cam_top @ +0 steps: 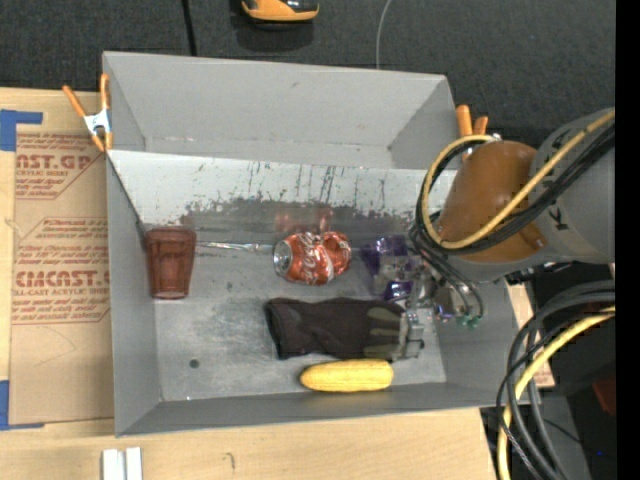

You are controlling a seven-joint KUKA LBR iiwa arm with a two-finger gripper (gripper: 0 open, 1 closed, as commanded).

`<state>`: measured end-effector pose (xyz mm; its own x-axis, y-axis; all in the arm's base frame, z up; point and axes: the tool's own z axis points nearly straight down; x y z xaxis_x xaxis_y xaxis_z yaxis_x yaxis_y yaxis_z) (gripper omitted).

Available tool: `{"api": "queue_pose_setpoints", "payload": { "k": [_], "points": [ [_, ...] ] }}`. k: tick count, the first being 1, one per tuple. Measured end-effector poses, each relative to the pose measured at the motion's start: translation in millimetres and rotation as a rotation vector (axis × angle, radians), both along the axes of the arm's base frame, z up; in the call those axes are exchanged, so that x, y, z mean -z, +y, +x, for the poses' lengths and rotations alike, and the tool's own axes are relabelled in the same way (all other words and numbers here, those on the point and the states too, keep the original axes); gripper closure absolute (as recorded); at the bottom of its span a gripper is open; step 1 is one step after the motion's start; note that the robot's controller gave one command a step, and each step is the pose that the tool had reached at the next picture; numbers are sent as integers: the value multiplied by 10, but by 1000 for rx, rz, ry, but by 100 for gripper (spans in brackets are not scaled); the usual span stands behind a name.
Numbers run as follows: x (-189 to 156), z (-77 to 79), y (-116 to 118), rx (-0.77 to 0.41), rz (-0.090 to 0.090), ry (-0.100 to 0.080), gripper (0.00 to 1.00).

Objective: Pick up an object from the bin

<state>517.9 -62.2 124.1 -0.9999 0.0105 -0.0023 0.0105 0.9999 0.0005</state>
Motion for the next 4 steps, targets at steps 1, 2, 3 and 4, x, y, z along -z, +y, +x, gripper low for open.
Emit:
{"api": "queue_pose_setpoints", "payload": {
  "k": [1,2,3,4],
  "points": [
    [478,-183,345,-288,-1,-3,100],
    [478,-183,345,-288,-1,-3,100],
    [481,-158,385,-343,-3,-1,100],
    [-715,-69,331,-362,-1,3,100]
  ]
}}
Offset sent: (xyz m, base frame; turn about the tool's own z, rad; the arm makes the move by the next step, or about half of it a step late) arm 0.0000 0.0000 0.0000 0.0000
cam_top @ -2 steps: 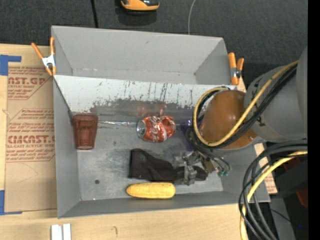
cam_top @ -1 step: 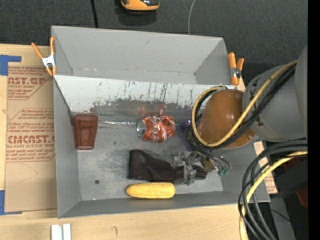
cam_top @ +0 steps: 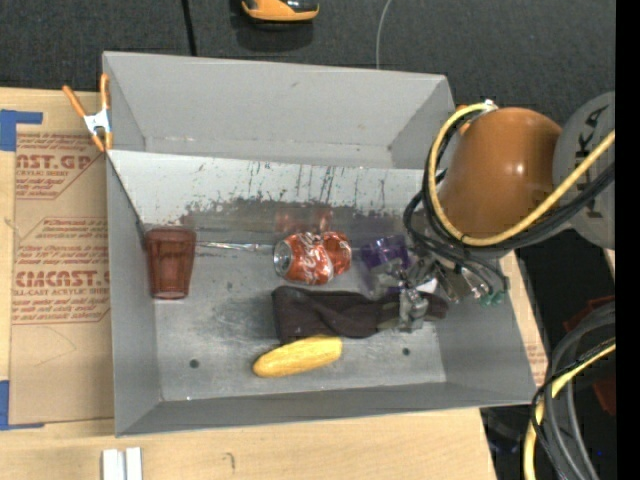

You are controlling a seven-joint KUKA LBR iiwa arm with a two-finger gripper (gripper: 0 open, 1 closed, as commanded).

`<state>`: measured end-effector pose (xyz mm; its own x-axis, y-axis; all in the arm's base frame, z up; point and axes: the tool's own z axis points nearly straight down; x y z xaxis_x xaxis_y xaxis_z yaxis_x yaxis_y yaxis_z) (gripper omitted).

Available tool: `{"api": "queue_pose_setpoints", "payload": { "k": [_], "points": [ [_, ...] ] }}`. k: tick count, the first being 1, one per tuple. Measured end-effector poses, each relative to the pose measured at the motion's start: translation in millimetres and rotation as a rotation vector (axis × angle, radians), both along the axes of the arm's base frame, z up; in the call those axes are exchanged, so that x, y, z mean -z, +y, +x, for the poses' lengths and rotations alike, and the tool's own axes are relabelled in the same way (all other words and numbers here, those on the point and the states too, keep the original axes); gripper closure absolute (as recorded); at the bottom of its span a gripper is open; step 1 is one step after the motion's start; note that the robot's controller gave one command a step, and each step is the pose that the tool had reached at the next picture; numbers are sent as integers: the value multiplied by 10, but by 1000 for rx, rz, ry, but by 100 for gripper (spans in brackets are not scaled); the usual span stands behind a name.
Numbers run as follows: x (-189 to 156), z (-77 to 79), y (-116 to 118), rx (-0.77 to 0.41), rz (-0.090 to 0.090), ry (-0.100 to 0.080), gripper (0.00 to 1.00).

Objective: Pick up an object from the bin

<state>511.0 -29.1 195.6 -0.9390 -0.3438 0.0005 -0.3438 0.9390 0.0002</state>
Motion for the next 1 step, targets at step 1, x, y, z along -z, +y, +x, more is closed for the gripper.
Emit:
{"api": "queue_pose_setpoints", "payload": {
  "k": [1],
  "points": [
    [0,0,0,0,0,0,100]
  ]
}}
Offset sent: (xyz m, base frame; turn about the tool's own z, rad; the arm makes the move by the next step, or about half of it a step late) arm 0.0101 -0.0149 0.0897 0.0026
